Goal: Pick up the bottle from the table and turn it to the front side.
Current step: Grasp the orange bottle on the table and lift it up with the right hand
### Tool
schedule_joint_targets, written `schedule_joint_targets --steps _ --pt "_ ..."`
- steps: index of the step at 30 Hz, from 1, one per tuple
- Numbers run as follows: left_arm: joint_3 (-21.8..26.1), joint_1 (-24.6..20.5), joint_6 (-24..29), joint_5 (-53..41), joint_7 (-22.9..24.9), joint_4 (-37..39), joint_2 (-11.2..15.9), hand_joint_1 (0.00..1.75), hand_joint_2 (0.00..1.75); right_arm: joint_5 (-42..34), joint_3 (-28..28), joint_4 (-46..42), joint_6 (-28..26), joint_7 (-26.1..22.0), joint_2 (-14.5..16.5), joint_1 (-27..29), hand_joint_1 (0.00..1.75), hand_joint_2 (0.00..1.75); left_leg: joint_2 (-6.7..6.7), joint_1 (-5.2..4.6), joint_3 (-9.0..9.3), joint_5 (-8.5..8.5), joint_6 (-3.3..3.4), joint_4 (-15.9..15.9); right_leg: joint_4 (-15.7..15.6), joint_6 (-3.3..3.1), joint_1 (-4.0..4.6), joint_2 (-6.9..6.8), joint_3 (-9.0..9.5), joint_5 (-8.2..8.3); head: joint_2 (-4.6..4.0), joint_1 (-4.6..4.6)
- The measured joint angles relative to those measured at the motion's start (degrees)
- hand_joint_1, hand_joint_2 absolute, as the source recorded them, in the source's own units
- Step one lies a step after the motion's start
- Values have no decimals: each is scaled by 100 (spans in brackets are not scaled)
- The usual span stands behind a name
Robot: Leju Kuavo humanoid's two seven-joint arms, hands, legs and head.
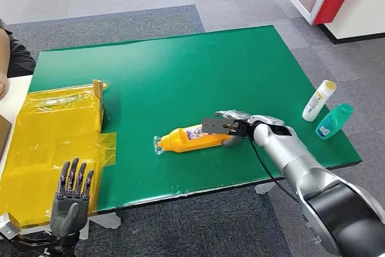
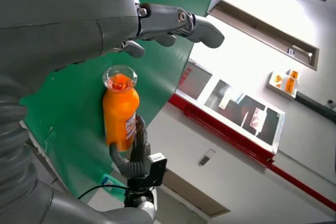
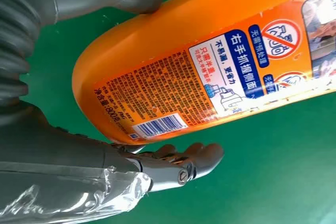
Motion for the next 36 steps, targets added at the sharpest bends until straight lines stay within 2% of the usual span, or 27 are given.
schedule_joint_targets --steps 8,14,19,24,28,31,36 --pt "-2 -6 1 10 0 45 10 0 175 -111 226 248 -46 -144 -7 -151 175 175 0 0 1 0 0 0 0 0 0 1 0 0 0 0" --pt "1 17 49 44 0 48 18 0 175 -372 383 104 -306 -230 -99 -55 175 175 0 0 0 0 0 0 0 0 0 0 0 0 0 0" --pt "48 105 109 9 -5 44 32 0 175 -1208 371 -979 -926 -227 -289 515 175 175 0 0 -1 -2 0 0 -1 0 1 1 -3 -3 0 0" --pt "77 188 352 -149 -7 -51 43 0 175 -1754 147 -2401 -1440 -400 -302 1456 175 175 -2 3 -3 -10 -5 0 -1 -1 4 0 -4 -12 0 0" --pt "37 224 725 -266 86 -262 45 0 175 -1948 -119 -3336 -1681 -727 -12 2235 175 175 -3 5 -4 -14 -10 -1 0 -6 8 0 -4 -22 0 0" --pt "-131 201 1126 -320 383 -603 46 0 175 -2069 -226 -3726 -1699 -964 382 2683 175 175 -2 6 -3 -14 -11 -1 0 -6 10 0 -5 -22 0 -1" --pt "-604 52 1590 -396 849 -1159 88 0 175 -1983 -292 -3762 -1736 -1244 943 2942 175 175 -1 6 -3 -11 -12 0 0 -12 9 0 -7 -16 0 -1"
